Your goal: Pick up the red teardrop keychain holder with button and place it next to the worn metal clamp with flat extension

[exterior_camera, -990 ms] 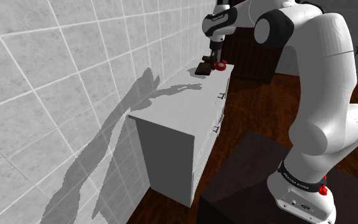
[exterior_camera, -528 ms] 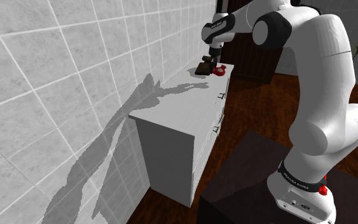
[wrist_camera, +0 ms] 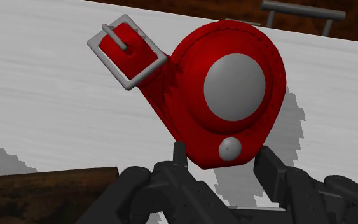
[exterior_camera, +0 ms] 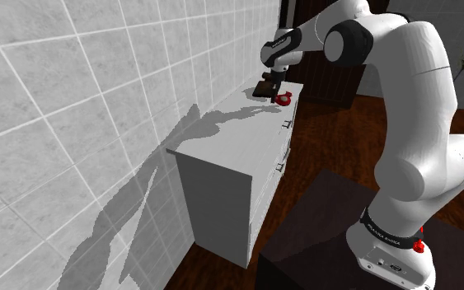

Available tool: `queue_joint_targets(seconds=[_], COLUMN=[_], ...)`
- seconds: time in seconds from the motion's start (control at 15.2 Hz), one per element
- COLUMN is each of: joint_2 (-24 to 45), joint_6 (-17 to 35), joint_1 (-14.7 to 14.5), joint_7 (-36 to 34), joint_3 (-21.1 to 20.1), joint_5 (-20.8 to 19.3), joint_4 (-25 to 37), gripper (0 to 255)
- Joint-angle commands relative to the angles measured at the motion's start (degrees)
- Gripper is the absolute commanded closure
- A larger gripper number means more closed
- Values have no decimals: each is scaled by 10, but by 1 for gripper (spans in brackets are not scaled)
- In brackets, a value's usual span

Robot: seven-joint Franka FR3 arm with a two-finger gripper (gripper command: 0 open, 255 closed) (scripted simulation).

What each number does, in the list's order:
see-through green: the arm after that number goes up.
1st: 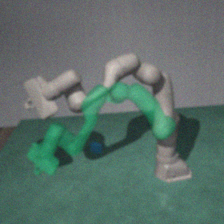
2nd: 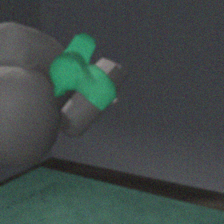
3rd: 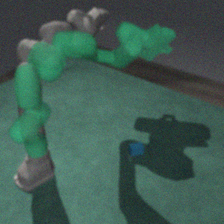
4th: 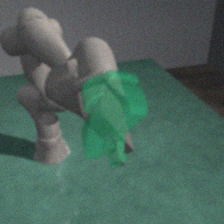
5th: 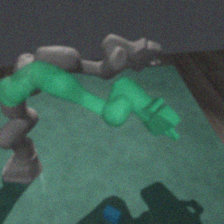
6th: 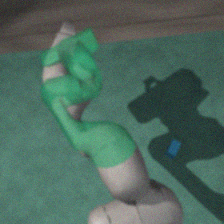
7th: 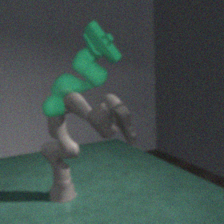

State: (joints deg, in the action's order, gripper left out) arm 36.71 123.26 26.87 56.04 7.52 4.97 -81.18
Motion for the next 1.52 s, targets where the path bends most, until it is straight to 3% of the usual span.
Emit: queue_joint_targets(seconds=[0.0,0.53,0.59,0.92,1.19,1.45], joint_2=[5,9,9,9,-29,-29], joint_6=[13,19,19,19,-31,-31], joint_1=[0,0,0,0,-2,-2], joint_7=[1,1,1,1,-2,-2], joint_3=[-1,-1,-1,-1,2,2], joint_5=[1,1,1,1,-3,-3], joint_4=[-7,-10,-10,-10,2,2], gripper=[255,255,0,0,0,0])
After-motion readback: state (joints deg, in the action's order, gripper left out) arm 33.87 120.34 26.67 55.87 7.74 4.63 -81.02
